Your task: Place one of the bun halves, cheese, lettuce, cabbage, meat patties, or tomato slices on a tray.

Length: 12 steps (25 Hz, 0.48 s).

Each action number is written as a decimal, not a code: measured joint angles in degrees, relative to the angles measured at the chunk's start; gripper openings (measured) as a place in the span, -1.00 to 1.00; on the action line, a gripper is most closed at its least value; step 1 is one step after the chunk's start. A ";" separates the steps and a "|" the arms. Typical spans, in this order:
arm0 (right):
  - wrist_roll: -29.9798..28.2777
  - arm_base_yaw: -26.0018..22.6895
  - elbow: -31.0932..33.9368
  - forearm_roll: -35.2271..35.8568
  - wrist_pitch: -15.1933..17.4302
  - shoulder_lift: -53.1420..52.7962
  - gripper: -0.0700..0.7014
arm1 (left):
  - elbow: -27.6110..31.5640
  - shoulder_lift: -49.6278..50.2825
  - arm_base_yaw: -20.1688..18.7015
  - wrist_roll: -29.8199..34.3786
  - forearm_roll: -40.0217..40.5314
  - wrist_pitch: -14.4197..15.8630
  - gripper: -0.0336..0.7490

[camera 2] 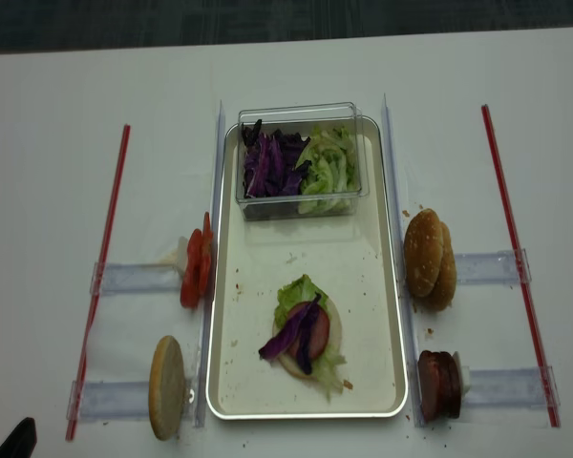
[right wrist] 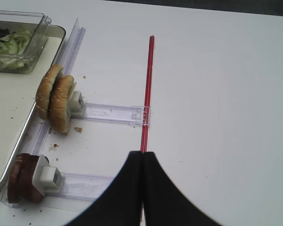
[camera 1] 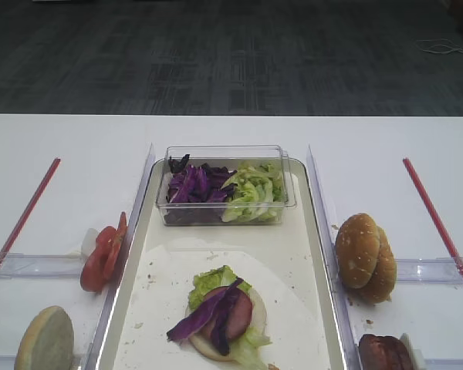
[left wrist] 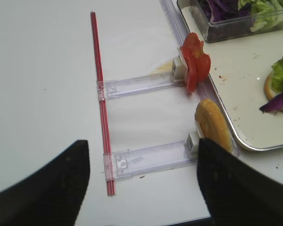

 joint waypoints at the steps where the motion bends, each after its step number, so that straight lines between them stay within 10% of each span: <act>1: 0.00 0.00 0.00 0.00 0.00 0.00 -0.80 | 0.00 0.00 0.00 0.00 0.00 0.00 0.32; 12: -0.10 0.00 0.00 0.00 0.00 0.00 -0.80 | 0.00 0.00 0.00 0.00 0.00 0.00 0.32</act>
